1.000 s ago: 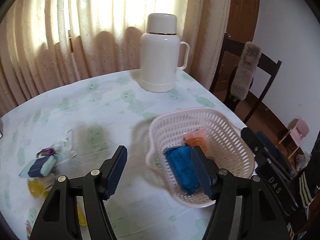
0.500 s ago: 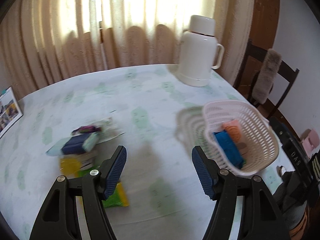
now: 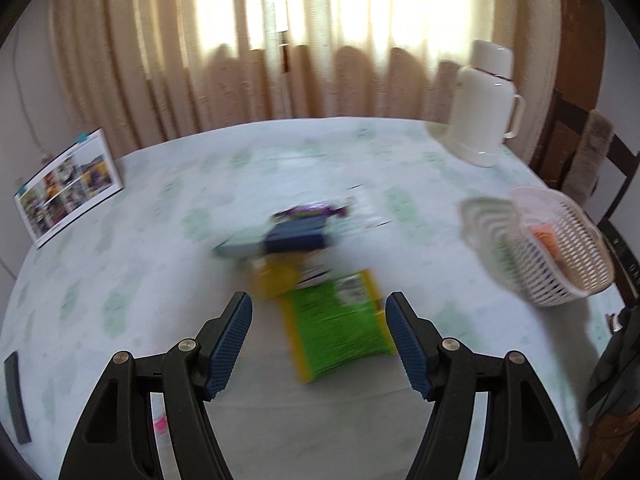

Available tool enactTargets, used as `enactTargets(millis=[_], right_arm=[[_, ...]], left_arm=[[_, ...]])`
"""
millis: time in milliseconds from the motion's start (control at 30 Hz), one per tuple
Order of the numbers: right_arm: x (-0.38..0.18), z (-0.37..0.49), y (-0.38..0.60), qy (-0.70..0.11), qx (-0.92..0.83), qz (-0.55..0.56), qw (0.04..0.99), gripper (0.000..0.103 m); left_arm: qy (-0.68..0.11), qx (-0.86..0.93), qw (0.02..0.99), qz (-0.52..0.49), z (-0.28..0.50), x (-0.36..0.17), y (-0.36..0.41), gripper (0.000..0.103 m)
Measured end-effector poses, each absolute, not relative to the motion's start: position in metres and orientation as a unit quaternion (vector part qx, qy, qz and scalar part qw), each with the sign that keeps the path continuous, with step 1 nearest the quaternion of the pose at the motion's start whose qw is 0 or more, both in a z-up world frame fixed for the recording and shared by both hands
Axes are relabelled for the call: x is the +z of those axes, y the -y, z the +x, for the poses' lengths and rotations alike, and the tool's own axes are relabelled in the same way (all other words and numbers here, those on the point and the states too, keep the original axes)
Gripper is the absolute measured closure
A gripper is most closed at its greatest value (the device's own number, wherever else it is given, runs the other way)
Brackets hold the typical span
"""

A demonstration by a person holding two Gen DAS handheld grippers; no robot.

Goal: Organize snacks
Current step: 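Return to the table and grasp the pink candy stick with the left tool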

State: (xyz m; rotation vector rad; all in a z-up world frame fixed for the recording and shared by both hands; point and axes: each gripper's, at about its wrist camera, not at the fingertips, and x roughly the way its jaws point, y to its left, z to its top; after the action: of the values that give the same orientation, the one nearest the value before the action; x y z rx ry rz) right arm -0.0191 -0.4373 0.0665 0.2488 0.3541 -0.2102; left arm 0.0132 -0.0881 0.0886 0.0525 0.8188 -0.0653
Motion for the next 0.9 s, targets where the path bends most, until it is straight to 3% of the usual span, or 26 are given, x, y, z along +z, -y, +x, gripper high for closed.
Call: enactTargets(millis=[333,900], right_arm=[[0.066,-0.022,0.426,-0.178,-0.119,0.104,0.971,0.04],[0.087,-0.035,0.334,-0.185,-0.002,0.057,0.981,0.037]], left_arm=[[-0.42,0.036,0.907,0.008,-0.006,0.066,0.011,0.037],[-0.467,0.032,0.883,-0.014,-0.01,0.019,-0.029,0.037]])
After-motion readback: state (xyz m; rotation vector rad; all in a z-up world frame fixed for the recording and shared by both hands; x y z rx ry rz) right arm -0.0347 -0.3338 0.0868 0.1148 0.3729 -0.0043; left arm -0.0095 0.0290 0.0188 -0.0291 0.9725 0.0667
